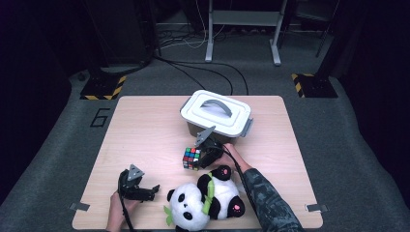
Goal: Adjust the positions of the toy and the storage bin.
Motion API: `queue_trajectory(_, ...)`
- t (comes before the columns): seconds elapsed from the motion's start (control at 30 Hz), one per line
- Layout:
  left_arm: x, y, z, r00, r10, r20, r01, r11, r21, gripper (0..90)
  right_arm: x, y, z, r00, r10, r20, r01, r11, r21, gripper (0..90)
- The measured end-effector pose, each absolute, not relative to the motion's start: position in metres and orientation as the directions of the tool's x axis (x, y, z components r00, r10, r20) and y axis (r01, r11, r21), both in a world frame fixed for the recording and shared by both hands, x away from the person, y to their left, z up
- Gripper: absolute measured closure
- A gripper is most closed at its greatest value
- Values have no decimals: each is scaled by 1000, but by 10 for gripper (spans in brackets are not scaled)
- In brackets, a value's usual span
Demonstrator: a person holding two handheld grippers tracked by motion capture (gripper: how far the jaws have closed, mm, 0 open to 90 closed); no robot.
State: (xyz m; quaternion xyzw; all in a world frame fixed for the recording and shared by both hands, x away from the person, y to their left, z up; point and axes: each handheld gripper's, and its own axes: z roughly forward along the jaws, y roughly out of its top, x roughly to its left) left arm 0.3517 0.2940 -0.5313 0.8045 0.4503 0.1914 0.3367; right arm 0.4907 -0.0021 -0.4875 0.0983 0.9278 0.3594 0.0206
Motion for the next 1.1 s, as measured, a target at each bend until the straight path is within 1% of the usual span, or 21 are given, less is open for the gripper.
queue_trajectory(0.07, 352, 294, -531, 521, 854, 4, 596, -367, 715, 0, 491, -2, -487, -981, 190, 27, 159, 725, 670, 335)
queue_trajectory(0.2, 352, 294, -531, 521, 853, 5, 596, -367, 714, 0, 491, -3, -487, -979, 198, 39, 173, 724, 668, 320)
queue_trajectory(0.27, 352, 294, -531, 521, 854, 5, 595, -367, 715, 0, 491, -3, -486, -977, 208, 42, 183, 726, 663, 274)
queue_trajectory(0.57, 352, 294, -531, 529, 849, 7, 595, -376, 710, 0, 489, -11, -472, -975, 220, 24, 171, 680, 713, 147)
queue_trajectory(0.77, 352, 294, -531, 529, 849, 7, 595, -377, 710, 0, 486, -16, -462, -979, 204, 21, 151, 647, 747, 131)
queue_trajectory(0.9, 352, 294, -531, 529, 849, 7, 595, -377, 710, 0, 484, -16, -454, -982, 188, 0, 123, 645, 754, 112)
queue_trajectory(0.93, 352, 294, -531, 528, 849, 5, 595, -374, 711, 0, 482, -17, -446, -981, 194, -13, 115, 634, 765, 106)
queue_trajectory(1.1, 352, 294, -531, 529, 849, 6, 595, -376, 710, 0, 477, -24, -429, -977, 207, -41, 96, 607, 789, 93)
